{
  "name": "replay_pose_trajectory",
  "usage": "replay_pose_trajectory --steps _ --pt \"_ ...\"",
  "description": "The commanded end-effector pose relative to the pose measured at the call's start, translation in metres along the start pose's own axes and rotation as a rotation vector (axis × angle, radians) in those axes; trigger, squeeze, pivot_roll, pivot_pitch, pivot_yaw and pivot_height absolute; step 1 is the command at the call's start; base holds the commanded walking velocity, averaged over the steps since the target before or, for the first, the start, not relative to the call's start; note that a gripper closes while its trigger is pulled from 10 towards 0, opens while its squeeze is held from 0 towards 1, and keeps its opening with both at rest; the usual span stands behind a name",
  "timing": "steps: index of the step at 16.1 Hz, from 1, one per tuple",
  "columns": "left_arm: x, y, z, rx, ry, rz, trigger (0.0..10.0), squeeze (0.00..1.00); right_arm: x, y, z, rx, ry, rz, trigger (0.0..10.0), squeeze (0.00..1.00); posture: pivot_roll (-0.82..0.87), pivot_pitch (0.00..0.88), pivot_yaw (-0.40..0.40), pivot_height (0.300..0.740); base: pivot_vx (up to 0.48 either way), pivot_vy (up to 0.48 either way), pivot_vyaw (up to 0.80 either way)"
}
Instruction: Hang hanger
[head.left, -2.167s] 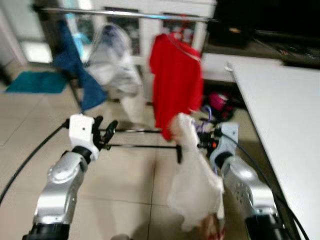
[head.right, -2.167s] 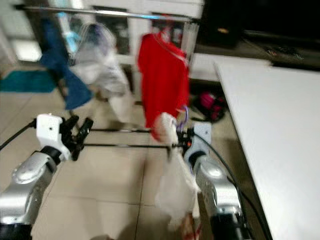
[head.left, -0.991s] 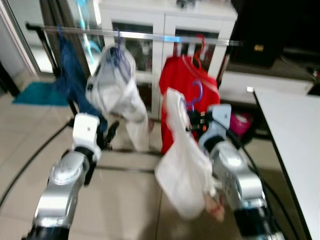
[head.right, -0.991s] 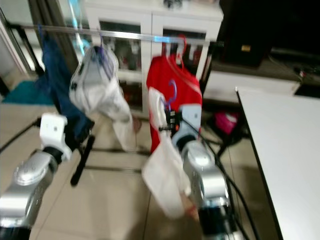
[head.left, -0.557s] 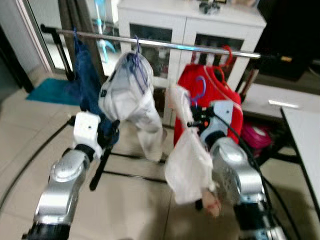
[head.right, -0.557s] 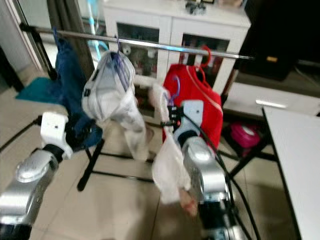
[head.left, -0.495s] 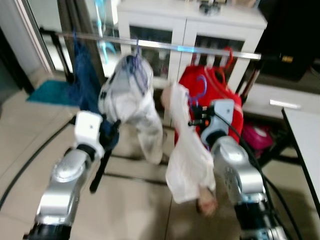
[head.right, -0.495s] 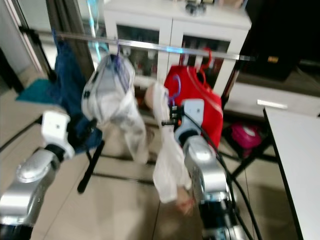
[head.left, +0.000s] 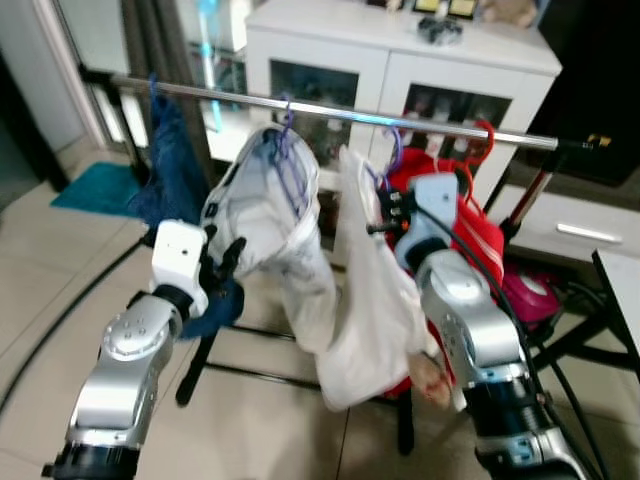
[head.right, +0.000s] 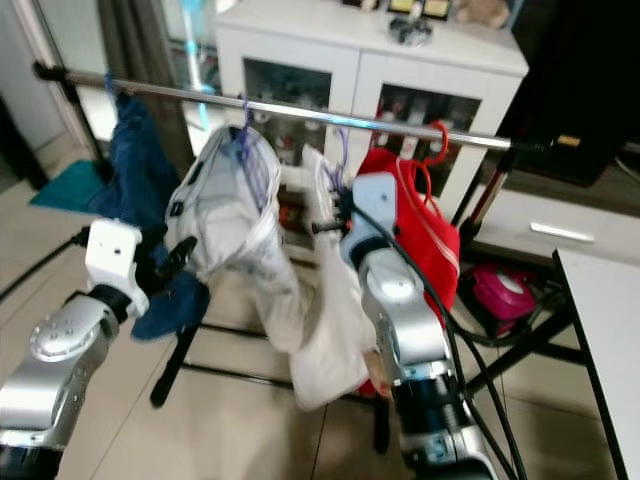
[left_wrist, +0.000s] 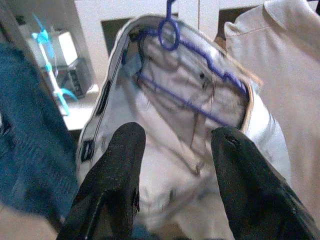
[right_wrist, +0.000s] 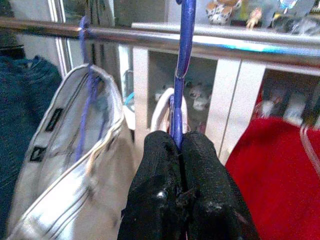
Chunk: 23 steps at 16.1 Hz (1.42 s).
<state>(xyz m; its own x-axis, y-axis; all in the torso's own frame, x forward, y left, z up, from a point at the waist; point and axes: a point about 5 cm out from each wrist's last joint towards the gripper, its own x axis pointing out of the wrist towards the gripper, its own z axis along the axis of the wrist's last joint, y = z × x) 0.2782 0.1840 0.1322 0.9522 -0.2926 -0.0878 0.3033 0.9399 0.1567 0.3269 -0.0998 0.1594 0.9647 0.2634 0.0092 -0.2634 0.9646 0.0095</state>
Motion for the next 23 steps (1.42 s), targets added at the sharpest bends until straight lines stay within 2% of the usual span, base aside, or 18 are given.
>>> replay_pose_trajectory --steps 1,5,7,8,9,13,17,20,21,22,23 --pt "0.003 -0.009 0.004 0.003 -0.007 -0.048 10.0 0.0 0.003 -0.011 0.007 -0.039 -0.022 -0.027 10.0 0.0 0.01 0.0 -0.026 0.74 0.386 0.0 0.0" --pt "-0.001 -0.013 0.016 -0.042 -0.073 -0.127 10.0 0.0 0.016 -0.017 0.018 -0.042 -0.031 -0.038 10.0 0.0 0.01 0.0 -0.036 0.74 0.17 0.0 0.0" --pt "-0.005 -0.023 0.026 -0.05 -0.103 -0.27 10.0 0.0 0.023 -0.019 0.016 -0.032 0.012 -0.006 10.0 0.0 0.02 0.0 -0.04 0.74 0.0 0.0 0.0" --pt "-0.01 -0.029 0.028 -0.024 -0.075 -0.41 10.0 0.0 0.028 -0.018 0.012 -0.007 0.069 0.021 10.0 0.0 0.02 0.0 -0.037 0.74 0.0 0.0 0.0" --pt "-0.012 -0.026 0.031 0.0 -0.06 -0.452 10.0 0.0 0.033 -0.019 0.009 -0.025 0.106 0.022 10.0 0.0 0.02 0.0 -0.033 0.74 0.0 0.0 0.0" --pt "-0.014 -0.014 0.037 0.028 -0.05 -0.47 10.0 0.0 0.05 -0.021 0.01 -0.032 0.174 0.008 10.0 0.0 0.02 0.016 -0.032 0.74 0.0 0.0 0.0" --pt "-0.018 -0.013 0.039 0.035 -0.032 -0.514 10.0 0.0 0.069 -0.028 0.021 0.023 0.185 -0.05 10.0 0.0 0.0 0.044 -0.036 0.74 0.0 0.0 0.0" --pt "-0.02 -0.015 0.036 0.029 -0.002 -0.548 10.0 0.0 0.075 -0.031 0.014 0.027 0.284 -0.08 10.0 0.0 0.0 0.066 -0.04 0.74 0.0 0.0 0.0" --pt "-0.022 -0.015 0.035 0.028 0.004 -0.554 10.0 0.0 0.075 -0.03 0.012 0.033 0.296 -0.073 10.0 0.77 0.0 0.063 -0.043 0.74 0.0 0.0 0.0" --pt "-0.023 -0.015 0.036 0.026 0.002 -0.548 10.0 0.0 0.075 -0.03 0.013 0.05 0.28 -0.063 10.0 1.0 0.0 0.059 -0.046 0.74 0.0 0.0 0.0" --pt "-0.024 -0.015 0.036 0.017 -0.009 -0.524 10.0 0.0 0.074 -0.035 0.03 0.088 0.158 -0.022 10.0 1.0 0.0 0.043 -0.048 0.74 0.0 0.0 0.0"
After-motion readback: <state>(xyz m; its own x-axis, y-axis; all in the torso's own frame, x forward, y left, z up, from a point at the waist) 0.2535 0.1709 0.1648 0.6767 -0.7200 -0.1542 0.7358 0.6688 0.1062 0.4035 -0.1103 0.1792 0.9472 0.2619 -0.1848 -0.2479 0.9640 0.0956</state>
